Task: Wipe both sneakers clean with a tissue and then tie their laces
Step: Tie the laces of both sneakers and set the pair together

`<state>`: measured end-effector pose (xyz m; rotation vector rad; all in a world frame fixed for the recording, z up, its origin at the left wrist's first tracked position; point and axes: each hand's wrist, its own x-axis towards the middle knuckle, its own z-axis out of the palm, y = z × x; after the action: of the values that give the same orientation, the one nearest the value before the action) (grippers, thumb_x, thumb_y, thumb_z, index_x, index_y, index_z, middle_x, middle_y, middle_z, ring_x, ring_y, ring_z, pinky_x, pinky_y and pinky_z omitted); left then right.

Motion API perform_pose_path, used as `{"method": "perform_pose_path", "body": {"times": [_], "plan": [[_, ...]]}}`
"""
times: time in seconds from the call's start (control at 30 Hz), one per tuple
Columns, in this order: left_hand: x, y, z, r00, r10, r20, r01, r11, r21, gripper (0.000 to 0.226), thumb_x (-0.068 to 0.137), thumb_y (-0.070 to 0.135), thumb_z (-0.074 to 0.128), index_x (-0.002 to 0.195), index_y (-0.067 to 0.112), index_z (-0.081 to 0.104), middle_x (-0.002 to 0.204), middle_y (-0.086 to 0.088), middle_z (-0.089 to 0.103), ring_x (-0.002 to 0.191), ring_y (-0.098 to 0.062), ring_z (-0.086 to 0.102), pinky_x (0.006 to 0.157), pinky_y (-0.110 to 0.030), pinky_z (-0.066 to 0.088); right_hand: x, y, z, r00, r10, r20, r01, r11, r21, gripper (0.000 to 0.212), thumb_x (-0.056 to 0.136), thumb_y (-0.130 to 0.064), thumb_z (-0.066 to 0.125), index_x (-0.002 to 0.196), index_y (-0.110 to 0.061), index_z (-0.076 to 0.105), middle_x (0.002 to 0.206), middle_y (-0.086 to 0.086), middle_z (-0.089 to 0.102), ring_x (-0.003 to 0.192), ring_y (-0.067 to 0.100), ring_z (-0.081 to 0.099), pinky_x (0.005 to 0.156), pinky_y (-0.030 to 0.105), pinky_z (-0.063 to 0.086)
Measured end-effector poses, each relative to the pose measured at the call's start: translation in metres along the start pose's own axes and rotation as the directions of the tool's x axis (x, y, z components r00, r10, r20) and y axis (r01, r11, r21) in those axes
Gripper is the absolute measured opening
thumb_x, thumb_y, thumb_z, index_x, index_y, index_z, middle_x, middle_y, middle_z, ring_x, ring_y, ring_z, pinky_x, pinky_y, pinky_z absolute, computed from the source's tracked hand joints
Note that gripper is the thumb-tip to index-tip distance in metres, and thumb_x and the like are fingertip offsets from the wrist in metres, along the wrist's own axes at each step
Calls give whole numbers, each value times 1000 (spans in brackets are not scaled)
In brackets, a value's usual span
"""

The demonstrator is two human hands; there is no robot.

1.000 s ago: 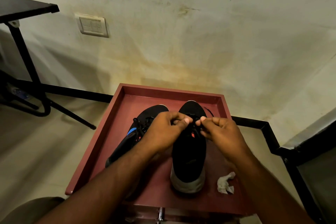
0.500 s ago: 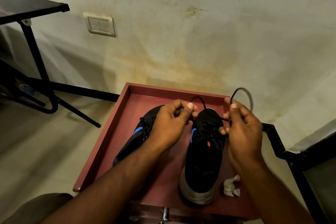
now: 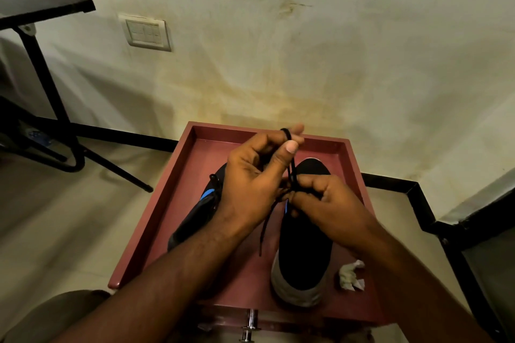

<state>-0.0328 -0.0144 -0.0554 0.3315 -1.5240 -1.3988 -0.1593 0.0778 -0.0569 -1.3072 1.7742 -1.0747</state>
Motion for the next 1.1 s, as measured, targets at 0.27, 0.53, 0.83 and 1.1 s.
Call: {"method": "perform_pose_path", "body": {"times": [0.27,0.53,0.83,1.1], "plan": [[4,7,-16,950,182,255,-254,924,287,17,97,0,64,109,3,76,165,-13,35,153,-19,35,118,-44,40,1,11,-1,1000,7,-18,-10,989,-146,17,104,-27,61,101,-27,77,81,-5,77,73,6,72,64,17,50],[-9,-26,-16,878,-373,299,216,868,447,41,102,45,59,136,22,62,109,2,76,97,-13,75,87,-44,62,8,11,0,977,86,-197,-52,984,170,25,106,-24,56,94,-14,76,64,9,72,50,6,62,54,21,48],[-15,-26,-14,910,-51,411,-296,614,732,24,95,38,62,119,33,63,107,10,71,93,-9,67,74,-41,58,2,11,-9,943,321,-86,-268,889,371,31,110,-18,42,108,-9,72,72,9,72,56,17,68,38,20,34],[-14,-30,-17,839,55,541,-529,315,788,27,98,35,50,111,24,71,94,3,68,80,-22,69,50,-37,54,5,3,-22,938,348,1,-299,805,513,23,106,-11,52,118,1,66,89,12,73,55,15,66,40,17,43]]}}
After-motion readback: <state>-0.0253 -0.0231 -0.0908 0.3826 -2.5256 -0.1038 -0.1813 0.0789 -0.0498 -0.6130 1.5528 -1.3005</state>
